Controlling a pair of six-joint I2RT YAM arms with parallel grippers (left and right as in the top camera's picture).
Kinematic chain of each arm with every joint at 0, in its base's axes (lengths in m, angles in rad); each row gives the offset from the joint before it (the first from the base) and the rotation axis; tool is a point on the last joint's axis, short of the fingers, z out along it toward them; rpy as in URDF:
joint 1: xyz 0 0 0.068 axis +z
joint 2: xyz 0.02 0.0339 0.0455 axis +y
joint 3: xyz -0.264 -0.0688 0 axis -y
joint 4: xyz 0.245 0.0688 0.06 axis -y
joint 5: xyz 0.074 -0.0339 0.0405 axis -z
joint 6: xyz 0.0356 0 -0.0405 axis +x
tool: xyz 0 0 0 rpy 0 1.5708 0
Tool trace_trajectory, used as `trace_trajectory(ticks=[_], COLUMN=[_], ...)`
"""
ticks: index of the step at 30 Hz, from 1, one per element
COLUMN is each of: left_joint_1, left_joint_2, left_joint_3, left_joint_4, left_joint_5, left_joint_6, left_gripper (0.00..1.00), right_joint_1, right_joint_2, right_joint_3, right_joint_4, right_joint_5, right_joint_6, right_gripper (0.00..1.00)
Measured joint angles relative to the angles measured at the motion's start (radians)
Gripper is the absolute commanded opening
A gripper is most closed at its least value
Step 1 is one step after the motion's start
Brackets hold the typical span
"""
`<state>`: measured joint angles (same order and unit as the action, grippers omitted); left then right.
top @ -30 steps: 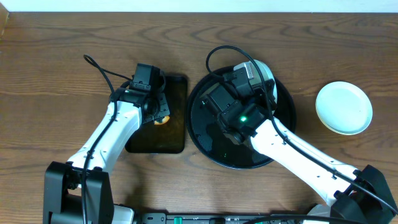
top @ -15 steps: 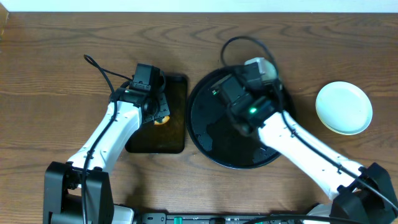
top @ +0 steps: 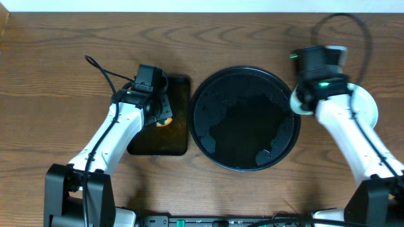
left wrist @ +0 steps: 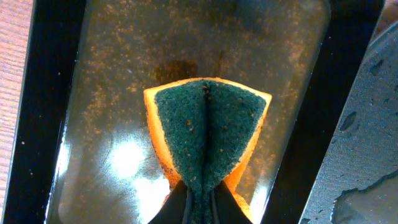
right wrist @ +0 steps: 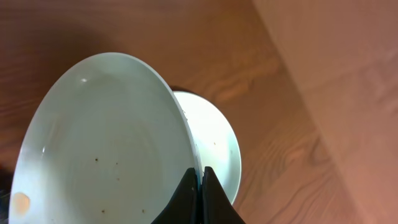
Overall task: Clean dirty plates on tray and stack at the side
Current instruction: 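Lift the light-blue plate with the right gripper and carry it right, then place the light-blue plate onto the plate stack at right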
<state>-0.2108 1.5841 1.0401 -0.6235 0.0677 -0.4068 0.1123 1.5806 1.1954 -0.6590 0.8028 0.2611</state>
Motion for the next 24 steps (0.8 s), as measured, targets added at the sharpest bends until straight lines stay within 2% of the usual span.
trace_trajectory(ticks=[7, 21, 22, 24], left_joint_1=[0.000, 0.000, 0.000, 0.000], left_joint_2=[0.000, 0.000, 0.000, 0.000], left_joint_3=[0.000, 0.000, 0.000, 0.000], left_joint_4=[-0.006, -0.022, -0.022, -0.023], left_joint_5=[0.000, 0.000, 0.000, 0.000], left_joint_6=[0.000, 0.000, 0.000, 0.000], left_gripper=[0.08, 0.08, 0.08, 0.08], right_joint_1=[-0.240, -0.398, -0.406, -0.420], right_joint_2=[0.001, 0.038, 0.038, 0.038], right_joint_3=[0.000, 0.000, 0.000, 0.000], right_joint_4=[-0.017, -0.036, -0.037, -0.037], right_joint_5=[-0.232, -0.343, -0.344, -0.344], right_joint_6=[0.011, 0.017, 0.017, 0.021], right_gripper=[0.01, 0.01, 0.03, 0.17])
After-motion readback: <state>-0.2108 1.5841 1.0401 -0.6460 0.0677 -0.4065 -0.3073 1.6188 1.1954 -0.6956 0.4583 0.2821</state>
